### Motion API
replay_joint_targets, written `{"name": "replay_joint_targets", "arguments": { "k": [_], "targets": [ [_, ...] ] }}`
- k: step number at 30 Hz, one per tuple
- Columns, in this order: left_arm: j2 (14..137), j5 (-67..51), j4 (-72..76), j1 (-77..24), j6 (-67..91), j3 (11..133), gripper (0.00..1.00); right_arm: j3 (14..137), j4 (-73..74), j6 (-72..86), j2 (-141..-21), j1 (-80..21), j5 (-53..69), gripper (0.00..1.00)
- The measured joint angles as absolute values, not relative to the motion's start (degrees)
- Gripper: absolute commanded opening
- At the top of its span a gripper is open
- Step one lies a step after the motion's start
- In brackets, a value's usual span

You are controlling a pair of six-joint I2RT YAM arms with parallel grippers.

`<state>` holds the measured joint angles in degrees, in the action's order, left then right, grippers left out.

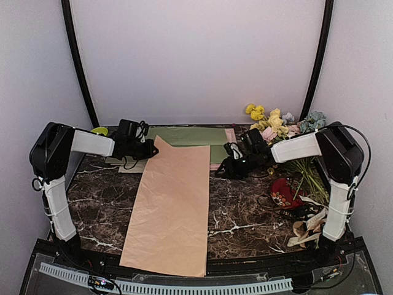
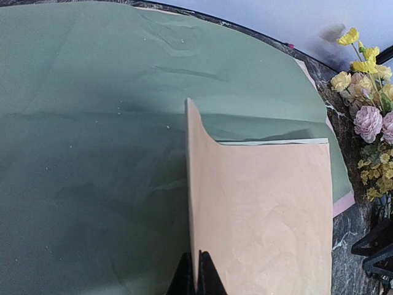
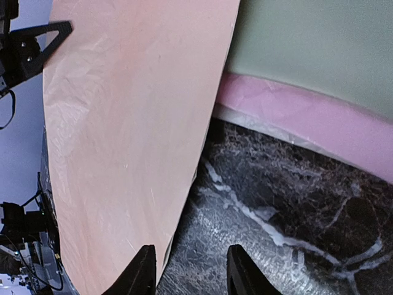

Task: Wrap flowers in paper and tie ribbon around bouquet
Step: Pass from the left arm to the right

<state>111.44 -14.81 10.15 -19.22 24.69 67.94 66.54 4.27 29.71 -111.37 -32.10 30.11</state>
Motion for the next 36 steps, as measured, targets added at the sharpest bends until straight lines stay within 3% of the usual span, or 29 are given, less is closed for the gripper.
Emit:
{"name": "replay_joint_targets", "arguments": {
  "k": [15, 23, 25, 29, 30, 34, 36],
  "targets": [
    [112.4, -12.6, 12.6, -19.5, 26.2, 65.1, 0.0, 76.7, -3.0, 38.0, -123.7, -34.5, 32.5, 0.44],
    [113.0, -12.6, 13.6, -19.5, 26.2, 64.6, 0.0, 79.4, -7.6, 41.8, -126.6, -36.6, 37.6, 0.41],
    [113.3, -12.6, 13.7, -19.5, 26.2, 64.5, 0.0, 80.0, -8.7, 42.4, -126.6, -36.7, 38.3, 0.33],
    [113.7, -12.7, 13.7, -19.5, 26.2, 64.3, 0.0, 81.0, -10.5, 43.5, -126.6, -36.8, 39.7, 0.01],
    [113.7, -13.0, 13.7, -19.5, 26.2, 64.3, 0.05, 81.1, -10.7, 43.7, -126.5, -36.7, 39.9, 0.0],
    [113.7, -14.5, 13.6, -19.5, 25.1, 64.5, 0.49, 81.2, -9.6, 43.2, -125.8, -36.7, 39.5, 0.0],
    [113.7, -15.5, 13.6, -19.7, 23.5, 64.8, 0.6, 81.0, -7.8, 42.6, -124.2, -36.3, 38.5, 0.0]
  ]
}}
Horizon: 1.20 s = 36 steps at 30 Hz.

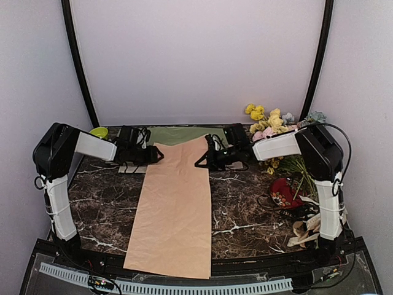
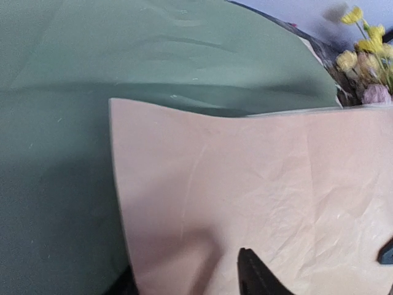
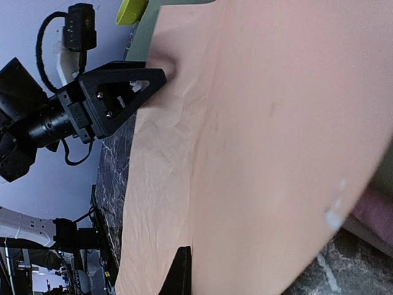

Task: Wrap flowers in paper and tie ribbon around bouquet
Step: Pass from the left arm to the right, then pass from the right arm to the left

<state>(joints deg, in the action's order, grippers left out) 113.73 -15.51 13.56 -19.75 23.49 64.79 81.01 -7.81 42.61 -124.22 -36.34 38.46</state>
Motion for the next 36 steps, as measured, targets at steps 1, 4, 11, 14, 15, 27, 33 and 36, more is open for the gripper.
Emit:
{"name": "replay_joint_targets", "arguments": {
  "k": [1, 4, 11, 14, 15, 27, 33, 36],
  "targets": [
    [113.7, -15.6, 13.5, -19.9, 22.5, 65.0, 0.62, 80.8, -7.2, 42.4, -123.3, -36.2, 38.2, 0.0],
    [112.2, -14.9, 13.2, -20.9, 18.2, 65.3, 0.65, 78.1, -5.3, 41.9, -117.4, -35.2, 36.8, 0.0],
    [97.7, -12.4, 14.6, -28.9, 3.1, 62.9, 0.68, 72.2, -1.3, 40.5, -101.3, -29.0, 33.3, 0.0],
    [89.6, -13.4, 16.5, -35.0, -2.1, 59.4, 0.68, 71.5, 0.6, 40.1, -97.3, -27.5, 30.3, 0.0],
    [88.0, -13.7, 16.6, -37.1, -3.0, 59.0, 0.68, 71.1, 0.6, 40.2, -96.2, -27.5, 29.4, 0.0],
    [86.3, -11.2, 13.0, -54.0, -3.0, 59.5, 0.91, 68.0, -1.2, 43.9, -85.8, -31.9, 16.0, 0.0],
    [90.0, -4.6, 11.8, -59.6, -2.5, 62.4, 0.84, 68.7, -2.6, 44.3, -85.5, -34.5, 11.1, 0.0],
    [90.8, -2.1, 10.9, -60.0, -2.2, 62.4, 0.84, 69.1, -2.7, 44.3, -85.5, -35.2, 9.3, 0.0]
  ]
}}
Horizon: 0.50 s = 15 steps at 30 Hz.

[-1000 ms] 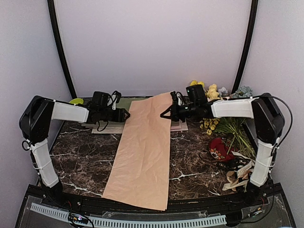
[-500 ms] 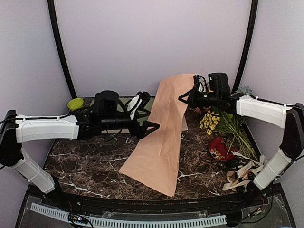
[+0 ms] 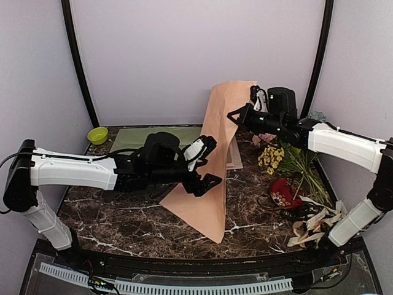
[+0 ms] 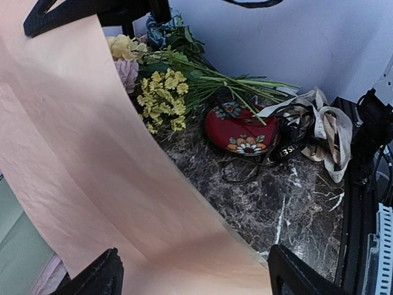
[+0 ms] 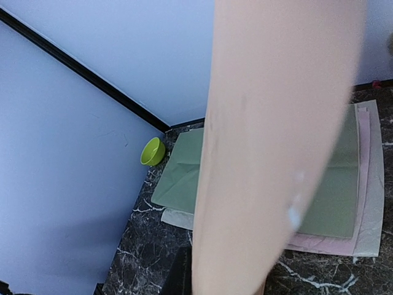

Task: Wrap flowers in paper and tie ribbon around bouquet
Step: Pass from the right arm to the left

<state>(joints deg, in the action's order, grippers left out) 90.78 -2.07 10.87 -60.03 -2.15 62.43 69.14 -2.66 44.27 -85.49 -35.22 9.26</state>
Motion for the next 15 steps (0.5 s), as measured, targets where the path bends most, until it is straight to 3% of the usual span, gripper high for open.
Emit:
{"name": "replay_joint_targets", "arguments": {
  "k": [5, 11, 15],
  "targets": [
    [92.3, 1.3, 10.8, -60.0, -1.3, 62.6, 0.88, 70.4, -3.2, 44.2, -85.5, -36.4, 6.8, 0.0],
    [96.3, 7.1, 11.9, -60.7, -1.3, 64.8, 0.77, 70.7, -3.3, 44.0, -85.5, -37.3, 5.2, 0.0],
    [96.5, 9.2, 12.3, -60.7, -1.5, 64.8, 0.75, 71.0, -3.4, 43.7, -85.5, -37.5, 4.6, 0.0]
  ]
}}
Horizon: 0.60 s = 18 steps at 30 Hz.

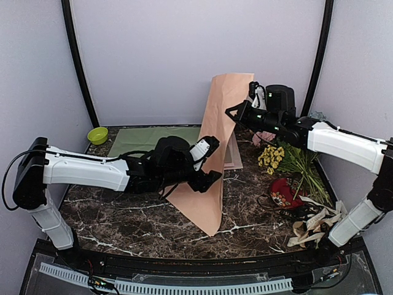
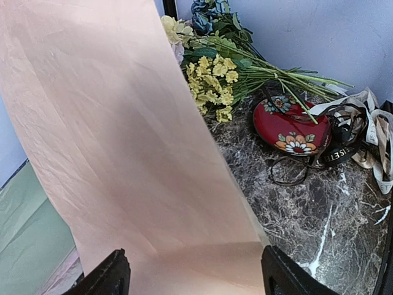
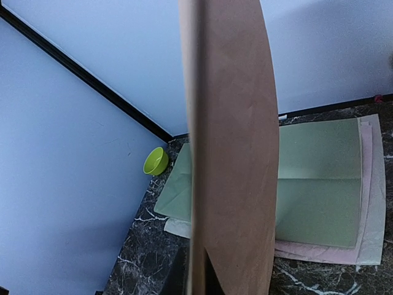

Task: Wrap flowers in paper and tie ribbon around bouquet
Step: Pass from the right arm to the left

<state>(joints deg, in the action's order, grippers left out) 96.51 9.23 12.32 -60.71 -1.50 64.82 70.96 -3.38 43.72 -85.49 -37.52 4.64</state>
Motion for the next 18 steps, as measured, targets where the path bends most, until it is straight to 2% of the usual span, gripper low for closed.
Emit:
{"name": "replay_joint_targets", "arguments": {
  "k": [6, 10, 14, 18],
  "targets": [
    [96.4, 9.5, 12.6, -60.7, -1.3, 64.7, 0.76, 71.0, -3.3, 43.6, -85.5, -37.5, 4.6, 0.0],
    [96.4, 9.5, 12.8, -60.8, -0.9, 64.8, 0.81, 71.0, -3.3, 43.5, -85.5, -37.6, 4.3, 0.0],
    [96.5, 9.9, 12.3, -61.3, -0.6, 66.1, 0.74, 71.0, -3.3, 43.3, -85.5, -37.6, 3.4, 0.0],
    [96.8, 11.4, 12.2, -62.0, -0.7, 67.6, 0.73, 71.0, -3.4, 43.3, -85.5, -37.7, 2.9, 0.0]
  ]
}}
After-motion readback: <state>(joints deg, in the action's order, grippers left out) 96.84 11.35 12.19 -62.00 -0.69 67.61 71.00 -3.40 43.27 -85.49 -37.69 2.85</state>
